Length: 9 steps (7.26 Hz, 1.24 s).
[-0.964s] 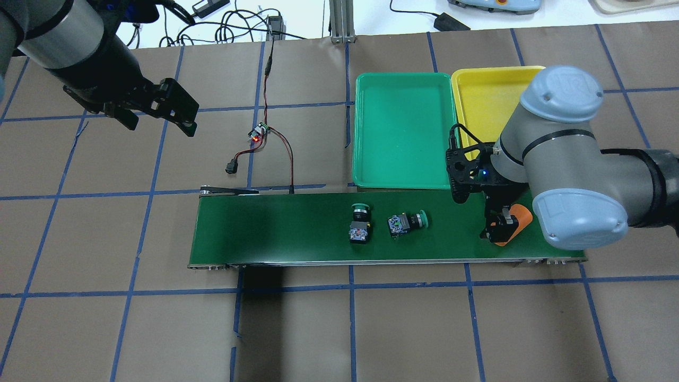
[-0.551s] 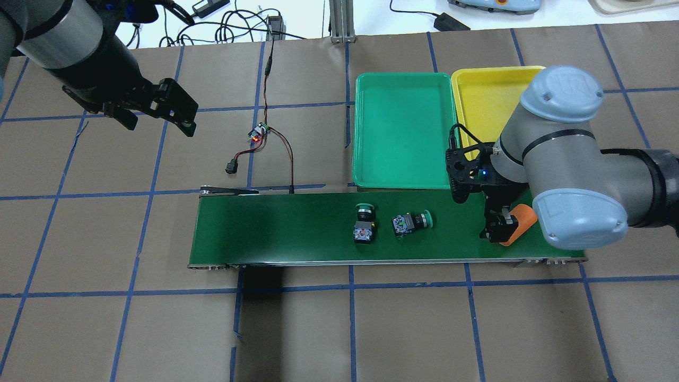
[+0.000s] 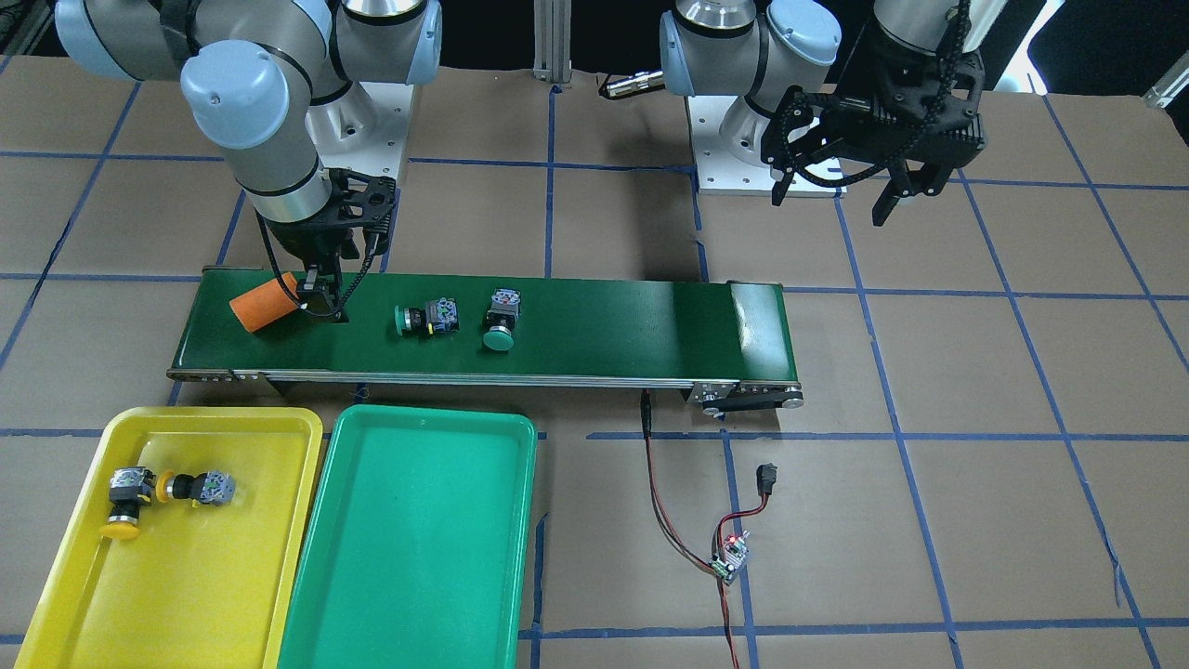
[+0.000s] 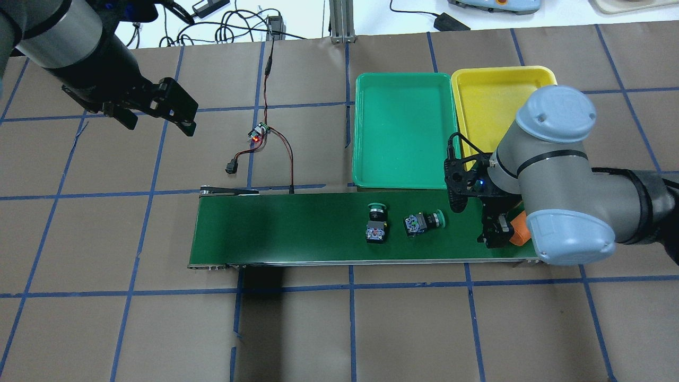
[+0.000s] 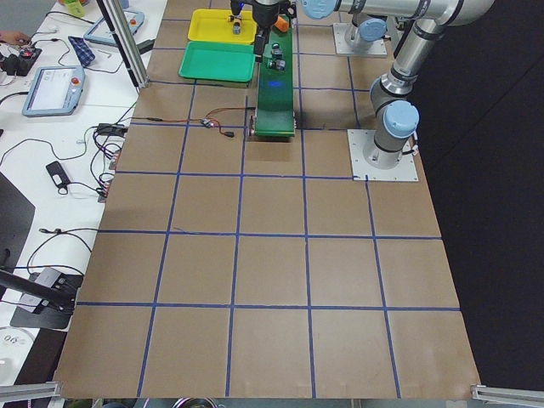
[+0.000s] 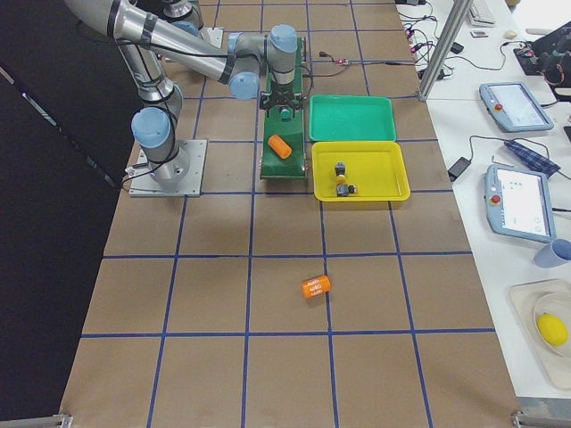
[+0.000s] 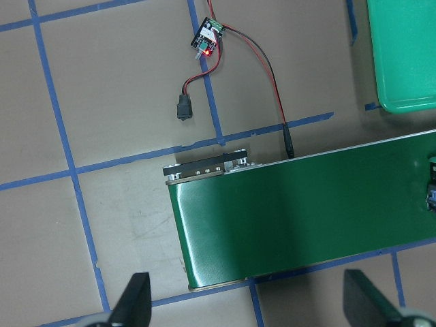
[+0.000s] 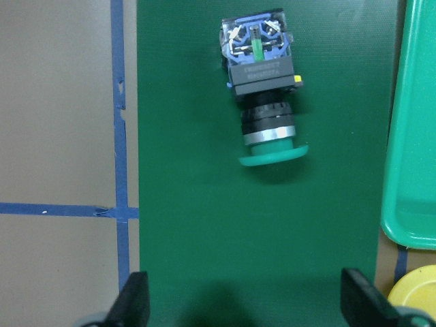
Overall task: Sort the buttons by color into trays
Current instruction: 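Grasp the nearer green button on the belt with the right gripper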
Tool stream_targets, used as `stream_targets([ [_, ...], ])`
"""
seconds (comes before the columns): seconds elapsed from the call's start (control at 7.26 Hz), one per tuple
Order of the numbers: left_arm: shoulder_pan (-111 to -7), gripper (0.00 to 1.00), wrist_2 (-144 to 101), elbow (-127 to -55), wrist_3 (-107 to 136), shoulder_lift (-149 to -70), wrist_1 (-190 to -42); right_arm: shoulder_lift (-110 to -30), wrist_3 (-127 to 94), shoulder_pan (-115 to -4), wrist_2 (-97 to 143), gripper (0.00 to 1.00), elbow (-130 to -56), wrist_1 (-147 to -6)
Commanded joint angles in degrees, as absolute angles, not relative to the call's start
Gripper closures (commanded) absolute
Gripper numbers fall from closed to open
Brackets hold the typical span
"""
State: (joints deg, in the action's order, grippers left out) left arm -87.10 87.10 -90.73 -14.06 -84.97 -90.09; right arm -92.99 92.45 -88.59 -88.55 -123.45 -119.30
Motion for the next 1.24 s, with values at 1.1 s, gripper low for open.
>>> stream_targets([
  [1.1,-87.10,0.00,87.10,-90.79,-14.06,-84.73,-90.09,-89.13,91.85,-88.42,-88.68,0.00,-125.86,-126.45],
])
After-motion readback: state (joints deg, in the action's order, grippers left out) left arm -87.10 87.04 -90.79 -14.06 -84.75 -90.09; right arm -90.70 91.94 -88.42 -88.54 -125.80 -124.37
